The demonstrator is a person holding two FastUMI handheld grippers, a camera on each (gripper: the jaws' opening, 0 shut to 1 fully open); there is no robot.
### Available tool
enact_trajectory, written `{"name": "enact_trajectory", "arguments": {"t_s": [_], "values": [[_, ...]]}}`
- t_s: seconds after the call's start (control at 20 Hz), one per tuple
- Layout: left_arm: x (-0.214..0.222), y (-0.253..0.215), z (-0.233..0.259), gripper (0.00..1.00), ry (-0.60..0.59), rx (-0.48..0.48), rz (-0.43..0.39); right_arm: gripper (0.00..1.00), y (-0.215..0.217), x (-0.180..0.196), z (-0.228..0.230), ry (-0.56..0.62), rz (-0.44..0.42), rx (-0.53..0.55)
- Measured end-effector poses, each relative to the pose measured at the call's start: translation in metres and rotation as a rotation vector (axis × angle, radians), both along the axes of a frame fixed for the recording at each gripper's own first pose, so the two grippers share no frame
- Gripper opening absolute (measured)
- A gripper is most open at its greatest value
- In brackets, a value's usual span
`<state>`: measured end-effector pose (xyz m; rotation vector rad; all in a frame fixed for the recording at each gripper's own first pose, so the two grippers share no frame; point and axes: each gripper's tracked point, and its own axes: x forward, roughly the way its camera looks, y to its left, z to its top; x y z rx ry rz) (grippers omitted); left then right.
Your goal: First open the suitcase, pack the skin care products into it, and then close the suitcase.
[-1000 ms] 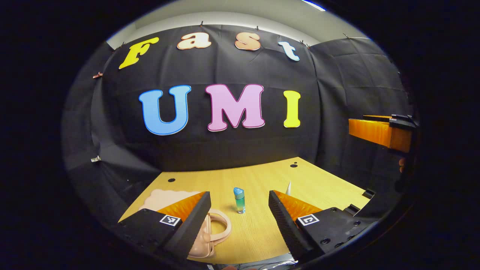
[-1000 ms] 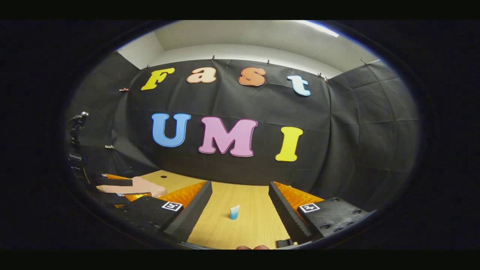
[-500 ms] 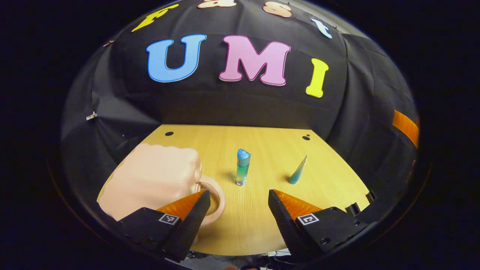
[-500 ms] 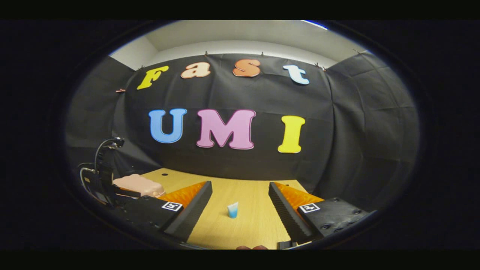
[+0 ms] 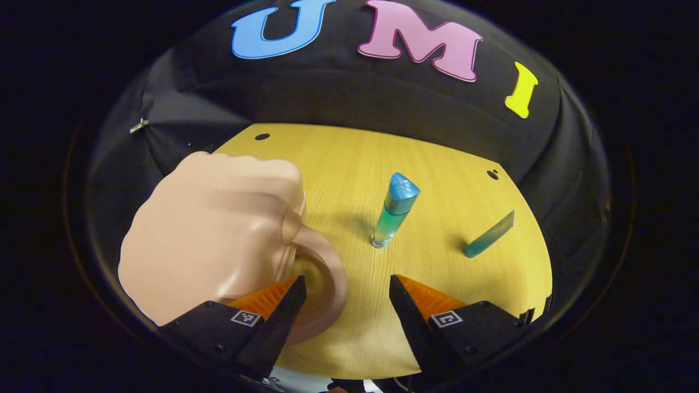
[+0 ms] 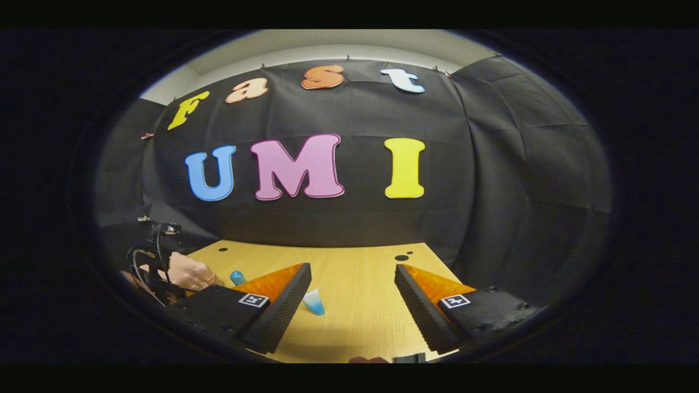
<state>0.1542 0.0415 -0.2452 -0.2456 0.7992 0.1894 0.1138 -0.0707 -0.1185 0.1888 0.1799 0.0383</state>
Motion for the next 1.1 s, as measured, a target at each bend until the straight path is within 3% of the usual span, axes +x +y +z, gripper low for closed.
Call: {"name": "enact_trajectory", "arguments": {"t_s": [0.05,0.4,0.5,0.6,0.65,0.75,0.9,1.1], "values": [[0.0,-0.001,-0.004,0.93,0.016,0.001,0.0,0.98,0.0,0.003,-0.004,0.009,0.003,0.004],[0.002,0.002,-0.031,0.9,0.145,0.021,0.022,0.98,0.011,0.028,-0.003,0.007,0.023,0.019],[-0.001,0.007,-0.033,0.82,0.174,0.048,-0.018,0.98,0.015,0.032,-0.002,0.004,0.028,0.025],[0.0,0.001,-0.032,0.24,0.179,0.075,-0.11,0.97,0.019,0.036,-0.003,0.005,0.033,0.029],[0.003,0.001,-0.026,0.19,0.169,0.11,-0.149,0.98,0.022,0.037,-0.006,0.011,0.039,0.032],[0.003,0.001,-0.017,0.14,0.157,0.147,-0.182,0.97,0.027,0.036,-0.007,0.015,0.046,0.036],[0.001,0.003,0.004,0.12,0.154,0.091,-0.159,0.98,0.034,0.037,-0.007,0.014,0.059,0.037],[-0.003,0.02,0.053,0.12,0.099,0.092,-0.165,0.98,0.047,0.04,-0.011,0.03,0.087,0.053]]}}
